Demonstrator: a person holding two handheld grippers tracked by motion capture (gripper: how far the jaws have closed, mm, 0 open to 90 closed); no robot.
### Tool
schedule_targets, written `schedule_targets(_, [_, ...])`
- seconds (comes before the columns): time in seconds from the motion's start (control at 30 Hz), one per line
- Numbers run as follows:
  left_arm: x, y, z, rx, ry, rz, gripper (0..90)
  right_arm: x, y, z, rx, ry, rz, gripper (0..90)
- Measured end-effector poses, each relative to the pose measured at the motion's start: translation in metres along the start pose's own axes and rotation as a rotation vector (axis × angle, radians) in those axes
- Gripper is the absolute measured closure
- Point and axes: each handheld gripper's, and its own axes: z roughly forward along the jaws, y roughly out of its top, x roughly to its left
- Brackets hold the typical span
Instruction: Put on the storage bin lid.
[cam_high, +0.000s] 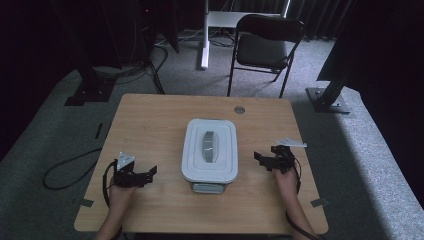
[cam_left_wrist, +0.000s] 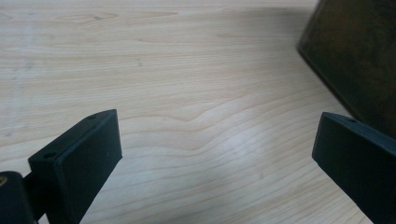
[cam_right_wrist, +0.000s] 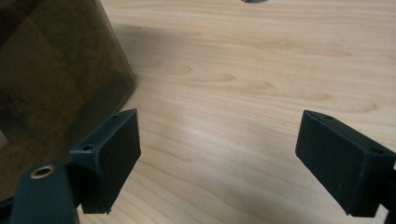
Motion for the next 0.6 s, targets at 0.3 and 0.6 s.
schedule_targets(0.3, [0.015, -0.008, -0.008, 0.006, 0.023, -0.022, 2.2, -0.008, -0.019, -0.007, -0.005, -0.012, 0.040, 13.3])
schedule_targets(0.6, [0.025, -0.016, -0.015, 0.013, 0.044, -0.036, 2.2, -0.012, -0.039, -0.017, 0.018, -0.058, 0.043, 12.9])
